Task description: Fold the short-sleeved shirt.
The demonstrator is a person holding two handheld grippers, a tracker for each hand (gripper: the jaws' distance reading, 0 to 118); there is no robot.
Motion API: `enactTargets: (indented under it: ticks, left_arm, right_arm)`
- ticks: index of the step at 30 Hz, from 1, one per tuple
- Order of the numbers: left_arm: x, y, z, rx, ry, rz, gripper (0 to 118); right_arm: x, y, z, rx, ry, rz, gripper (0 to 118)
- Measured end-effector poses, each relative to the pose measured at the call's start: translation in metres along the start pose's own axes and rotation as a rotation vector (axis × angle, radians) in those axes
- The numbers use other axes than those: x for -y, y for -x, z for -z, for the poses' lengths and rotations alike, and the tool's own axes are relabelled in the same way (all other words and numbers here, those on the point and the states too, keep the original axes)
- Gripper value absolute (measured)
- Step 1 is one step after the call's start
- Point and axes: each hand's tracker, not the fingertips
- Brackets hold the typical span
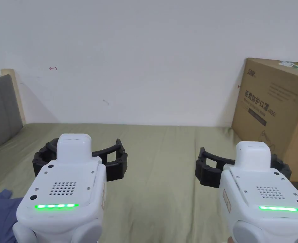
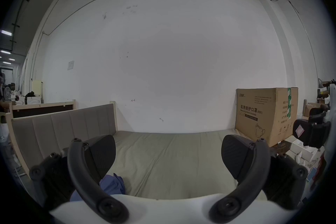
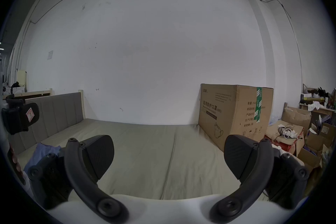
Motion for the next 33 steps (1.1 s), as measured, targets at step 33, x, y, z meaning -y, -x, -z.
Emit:
enactTargets:
  ticks: [33]
  left_arm:
    - [0.004, -0.01, 0.0, 0.08, 0.061, -0.013, 116]
  right_arm:
    - [0.002, -0.012, -0.006, 0.032, -0.032, 0.006, 118]
